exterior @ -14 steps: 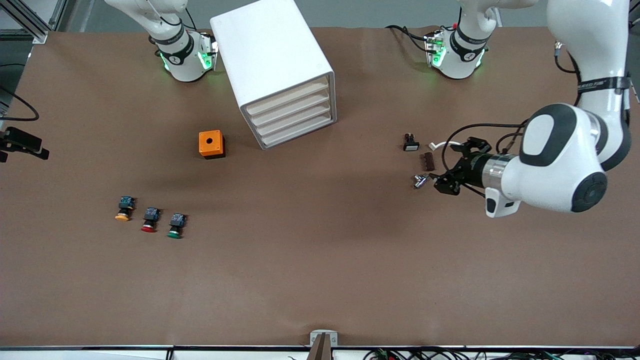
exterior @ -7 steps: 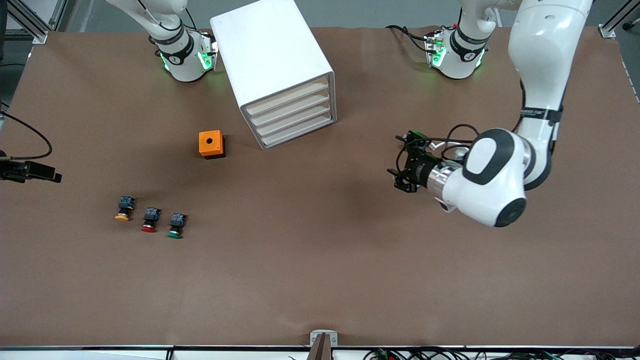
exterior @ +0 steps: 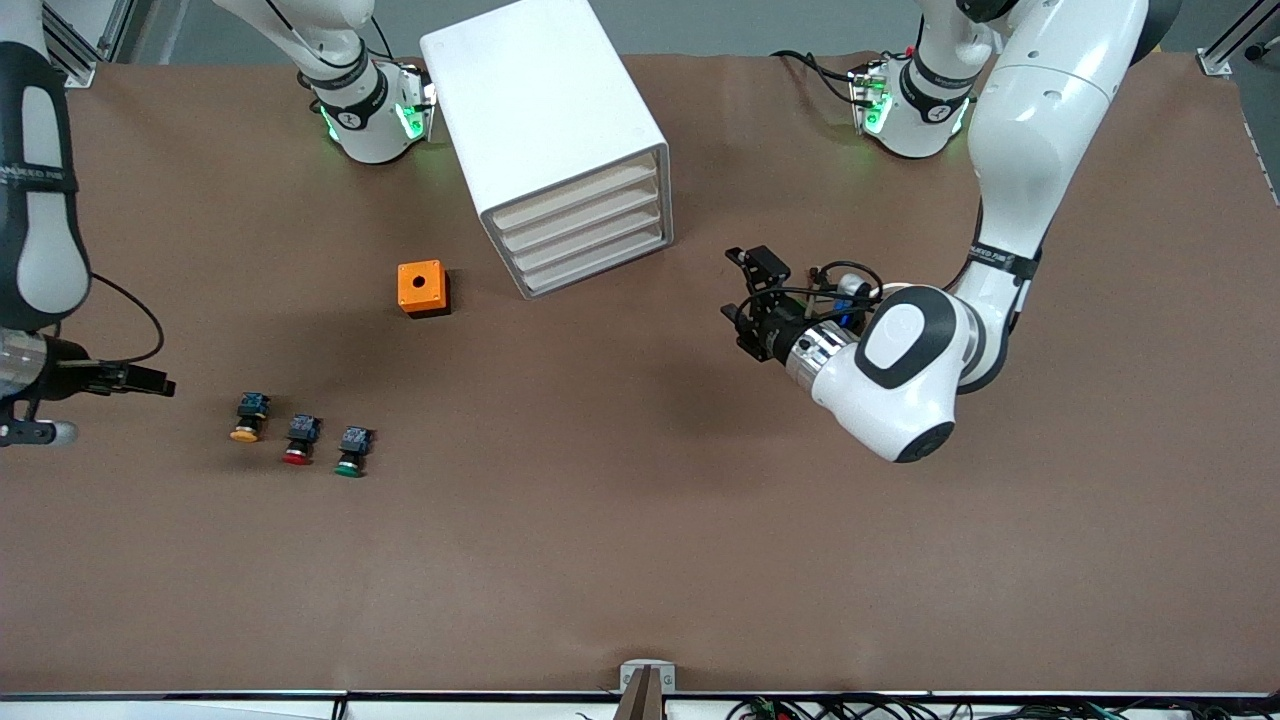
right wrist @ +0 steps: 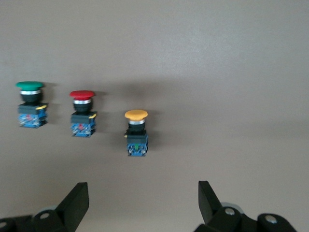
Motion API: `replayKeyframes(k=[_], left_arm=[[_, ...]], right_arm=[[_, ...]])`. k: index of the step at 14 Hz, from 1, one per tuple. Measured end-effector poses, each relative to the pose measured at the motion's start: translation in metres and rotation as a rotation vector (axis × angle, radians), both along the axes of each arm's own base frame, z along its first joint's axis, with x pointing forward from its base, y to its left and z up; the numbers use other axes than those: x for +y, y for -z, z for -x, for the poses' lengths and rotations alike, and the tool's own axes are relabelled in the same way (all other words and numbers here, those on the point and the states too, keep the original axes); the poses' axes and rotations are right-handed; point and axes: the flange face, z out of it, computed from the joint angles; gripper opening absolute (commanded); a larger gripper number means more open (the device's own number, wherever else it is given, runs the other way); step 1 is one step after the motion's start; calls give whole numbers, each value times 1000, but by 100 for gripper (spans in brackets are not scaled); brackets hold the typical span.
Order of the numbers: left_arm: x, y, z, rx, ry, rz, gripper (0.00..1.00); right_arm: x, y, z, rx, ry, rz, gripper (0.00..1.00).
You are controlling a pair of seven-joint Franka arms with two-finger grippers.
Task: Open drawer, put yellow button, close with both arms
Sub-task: 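Move the left gripper to the drawer while the right gripper reaches buttons, then grasp the yellow button with the right gripper while the left gripper grips drawer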
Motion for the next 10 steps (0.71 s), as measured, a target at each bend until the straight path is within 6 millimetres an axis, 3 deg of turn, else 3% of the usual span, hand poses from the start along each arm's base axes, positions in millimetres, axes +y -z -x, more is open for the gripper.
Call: replayKeyframes(k=[4, 6, 8, 10], left_arm=[[-43, 3, 27, 77, 29, -19, 100], [-65, 4, 41, 100, 49, -10, 99], [-82, 8, 55, 130, 63, -39, 72], [-94, 18, 64, 165, 69, -44, 52]], right_arm=[[4, 68, -1, 26, 9, -18, 100], [8, 91, -1, 45, 12, -32, 100], [10, 104, -1, 55, 21, -46, 100], [11, 113, 0, 63, 25, -53, 100]])
